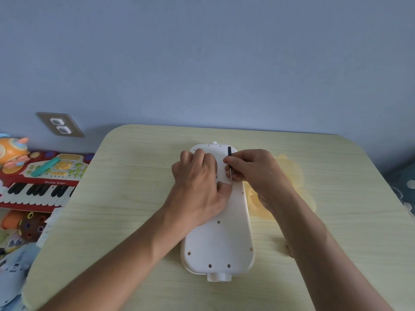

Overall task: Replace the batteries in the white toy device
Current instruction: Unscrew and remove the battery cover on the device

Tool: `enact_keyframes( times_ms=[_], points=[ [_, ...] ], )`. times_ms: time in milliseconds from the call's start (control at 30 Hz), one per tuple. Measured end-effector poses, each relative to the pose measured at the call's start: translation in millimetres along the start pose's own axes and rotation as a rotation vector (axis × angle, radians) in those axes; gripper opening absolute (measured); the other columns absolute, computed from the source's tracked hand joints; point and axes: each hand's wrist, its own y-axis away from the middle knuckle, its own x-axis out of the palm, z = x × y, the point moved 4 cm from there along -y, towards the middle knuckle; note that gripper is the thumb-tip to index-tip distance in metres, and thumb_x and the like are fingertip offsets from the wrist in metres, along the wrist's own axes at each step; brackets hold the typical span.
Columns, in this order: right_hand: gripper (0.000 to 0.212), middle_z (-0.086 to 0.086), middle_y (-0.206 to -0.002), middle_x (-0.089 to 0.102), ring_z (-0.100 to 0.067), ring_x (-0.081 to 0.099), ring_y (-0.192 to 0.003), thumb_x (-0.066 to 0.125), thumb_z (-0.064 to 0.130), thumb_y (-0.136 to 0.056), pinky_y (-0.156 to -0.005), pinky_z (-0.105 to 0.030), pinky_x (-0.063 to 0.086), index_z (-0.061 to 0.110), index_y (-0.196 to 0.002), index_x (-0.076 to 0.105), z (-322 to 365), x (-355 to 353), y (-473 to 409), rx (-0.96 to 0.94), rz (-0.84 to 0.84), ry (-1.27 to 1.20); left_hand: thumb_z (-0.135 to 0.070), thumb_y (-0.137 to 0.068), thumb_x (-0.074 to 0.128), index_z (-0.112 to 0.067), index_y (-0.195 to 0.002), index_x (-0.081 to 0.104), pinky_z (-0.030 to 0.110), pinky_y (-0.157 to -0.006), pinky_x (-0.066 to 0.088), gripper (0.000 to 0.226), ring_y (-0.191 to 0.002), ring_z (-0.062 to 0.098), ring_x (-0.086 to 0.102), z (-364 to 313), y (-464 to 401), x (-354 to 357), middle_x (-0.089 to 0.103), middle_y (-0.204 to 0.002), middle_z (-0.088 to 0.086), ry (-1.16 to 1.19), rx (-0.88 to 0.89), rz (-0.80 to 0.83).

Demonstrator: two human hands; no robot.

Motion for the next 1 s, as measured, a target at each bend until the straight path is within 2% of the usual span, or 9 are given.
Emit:
enact_keyframes(
  times_ms=[167, 400, 533, 667, 733, 833, 900, 1000],
  points=[
    [0.012, -0.007, -0.071, 0.072, -0.016, 0.065, -0.067, 0.069, 0.012, -0.091, -0.073, -0.028, 0.056, 0.005, -0.085, 0.078, 0, -1, -1, 0.002, 0.004, 0.002, -0.042, -0.077, 0.046, -0.011, -0.084, 0.056, 0.045, -0.07, 0.051, 0.034, -0.086, 0.025, 0.046, -1, 6, -8, 0.052, -0.087, 0.003, 0.033, 0.025, -0.052],
    [0.013, -0.008, -0.071, 0.072, -0.02, 0.063, -0.071, 0.07, 0.011, -0.091, -0.078, -0.034, 0.055, 0.003, -0.084, 0.078, -2, -2, -2, 0.008, 0.012, -0.035, -0.04, -0.073, 0.05, -0.013, -0.09, 0.06, 0.043, -0.077, 0.05, 0.034, -0.092, 0.023, 0.046, 0, 7, -8, 0.053, -0.091, -0.001, 0.079, 0.021, -0.018],
    [0.013, -0.008, -0.071, 0.072, -0.018, 0.064, -0.07, 0.069, 0.01, -0.091, -0.076, -0.031, 0.056, 0.003, -0.085, 0.078, -3, -2, -2, 0.0, 0.014, -0.033, -0.04, -0.071, 0.052, -0.017, -0.091, 0.055, 0.042, -0.081, 0.045, 0.031, -0.091, 0.022, 0.044, 1, 2, -4, 0.049, -0.09, -0.005, 0.059, -0.015, 0.048],
    [0.013, -0.007, -0.072, 0.071, -0.013, 0.065, -0.066, 0.068, 0.01, -0.092, -0.069, -0.023, 0.055, 0.003, -0.086, 0.077, -3, 0, -2, -0.014, 0.005, -0.015, -0.043, -0.073, 0.048, -0.02, -0.091, 0.046, 0.039, -0.086, 0.037, 0.029, -0.093, 0.02, 0.039, 2, 0, -3, 0.043, -0.092, -0.006, 0.097, -0.032, 0.117],
    [0.013, -0.007, -0.072, 0.072, -0.014, 0.064, -0.067, 0.069, 0.011, -0.092, -0.07, -0.024, 0.055, 0.003, -0.086, 0.077, -3, 0, -3, -0.009, 0.004, -0.016, -0.042, -0.073, 0.047, -0.021, -0.092, 0.043, 0.036, -0.087, 0.032, 0.029, -0.094, 0.018, 0.037, 4, -1, -4, 0.042, -0.094, -0.007, 0.169, -0.024, 0.155],
    [0.014, -0.008, -0.071, 0.072, -0.018, 0.063, -0.07, 0.069, 0.011, -0.091, -0.075, -0.03, 0.055, 0.002, -0.085, 0.078, -3, -2, -3, 0.006, 0.004, -0.025, -0.037, -0.076, 0.053, -0.024, -0.096, 0.043, 0.032, -0.088, 0.028, 0.026, -0.098, 0.014, 0.039, 13, -3, -12, 0.046, -0.094, -0.013, 0.423, -0.042, 0.236],
    [0.014, -0.008, -0.07, 0.072, -0.019, 0.063, -0.07, 0.07, 0.011, -0.09, -0.076, -0.032, 0.055, 0.002, -0.084, 0.078, -3, -3, -2, 0.02, -0.001, -0.032, -0.039, -0.079, 0.06, -0.029, -0.098, 0.046, 0.034, -0.091, 0.034, 0.025, -0.102, 0.013, 0.047, 21, -3, -17, 0.052, -0.095, -0.019, 0.539, -0.048, 0.271],
    [0.012, -0.009, -0.07, 0.073, -0.019, 0.063, -0.069, 0.072, 0.012, -0.089, -0.074, -0.031, 0.056, 0.004, -0.084, 0.079, 0, -3, 1, 0.031, -0.006, -0.042, -0.041, -0.084, 0.067, -0.036, -0.099, 0.051, 0.036, -0.091, 0.043, 0.023, -0.099, 0.01, 0.056, 25, -1, -23, 0.061, -0.098, -0.012, 0.618, -0.069, 0.298]
  ],
)
